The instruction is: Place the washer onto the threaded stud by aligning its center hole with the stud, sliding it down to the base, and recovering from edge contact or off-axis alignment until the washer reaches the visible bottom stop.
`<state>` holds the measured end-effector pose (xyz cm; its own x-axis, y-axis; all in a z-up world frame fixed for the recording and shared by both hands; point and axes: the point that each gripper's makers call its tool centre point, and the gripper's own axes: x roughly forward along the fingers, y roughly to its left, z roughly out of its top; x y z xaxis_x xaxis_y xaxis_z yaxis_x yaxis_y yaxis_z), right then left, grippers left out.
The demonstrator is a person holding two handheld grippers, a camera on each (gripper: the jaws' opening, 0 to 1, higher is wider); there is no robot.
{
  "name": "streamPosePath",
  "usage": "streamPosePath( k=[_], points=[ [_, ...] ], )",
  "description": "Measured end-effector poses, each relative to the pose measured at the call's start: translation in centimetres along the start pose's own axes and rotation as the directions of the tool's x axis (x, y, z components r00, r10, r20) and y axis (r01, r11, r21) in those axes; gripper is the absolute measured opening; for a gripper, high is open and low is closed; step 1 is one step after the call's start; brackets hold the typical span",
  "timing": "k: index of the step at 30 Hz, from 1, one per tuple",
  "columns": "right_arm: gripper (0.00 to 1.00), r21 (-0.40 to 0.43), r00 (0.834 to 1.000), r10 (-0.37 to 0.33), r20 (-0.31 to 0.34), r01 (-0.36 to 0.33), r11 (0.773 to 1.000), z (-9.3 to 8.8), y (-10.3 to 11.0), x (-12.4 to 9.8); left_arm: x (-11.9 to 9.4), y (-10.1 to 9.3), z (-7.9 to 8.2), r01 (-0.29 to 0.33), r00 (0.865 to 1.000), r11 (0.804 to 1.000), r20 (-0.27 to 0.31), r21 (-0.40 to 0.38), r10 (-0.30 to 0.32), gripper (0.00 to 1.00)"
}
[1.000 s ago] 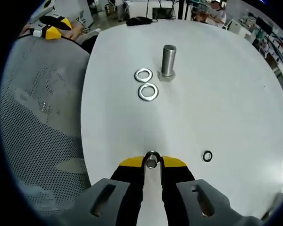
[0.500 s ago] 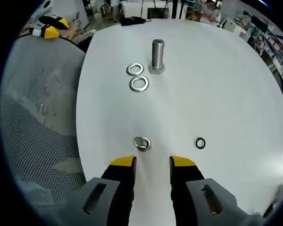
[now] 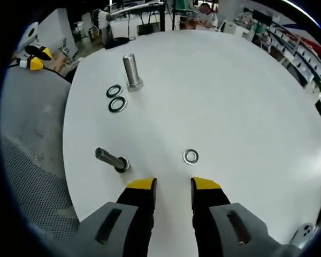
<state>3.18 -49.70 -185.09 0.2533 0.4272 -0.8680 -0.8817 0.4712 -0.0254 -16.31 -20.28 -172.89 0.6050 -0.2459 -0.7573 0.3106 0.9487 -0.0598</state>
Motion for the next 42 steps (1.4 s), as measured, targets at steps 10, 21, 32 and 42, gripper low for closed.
streamPosePath(
  k=[10, 21, 32, 42],
  points=[
    [0.25, 0.052, 0.998, -0.006, 0.056, 0.003, 0.999, 1.4, -1.1, 0.8, 0.0, 0.0, 0.0, -0.003, 1.000, 1.000, 0.001, -0.004, 0.003, 0.18],
    [0.15, 0.072, 0.994, -0.032, 0.107, 0.024, 0.997, 2.0, -2.0, 1.1, 0.0, 0.1, 0.0, -0.001, 1.000, 1.000, 0.000, -0.009, 0.001, 0.18],
    [0.15, 0.057, 0.996, -0.024, 0.091, 0.019, 0.998, 2.0, -0.9, 0.7, 0.0, 0.0, 0.0, 0.004, 1.000, 1.000, 0.002, -0.007, -0.004, 0.17],
    [0.15, 0.068, 0.991, -0.005, 0.135, -0.005, 0.998, 2.6, 0.0, -1.8, 0.0, -0.1, 0.1, 0.009, 1.000, 1.000, 0.008, -0.005, -0.009, 0.17]
  ],
)
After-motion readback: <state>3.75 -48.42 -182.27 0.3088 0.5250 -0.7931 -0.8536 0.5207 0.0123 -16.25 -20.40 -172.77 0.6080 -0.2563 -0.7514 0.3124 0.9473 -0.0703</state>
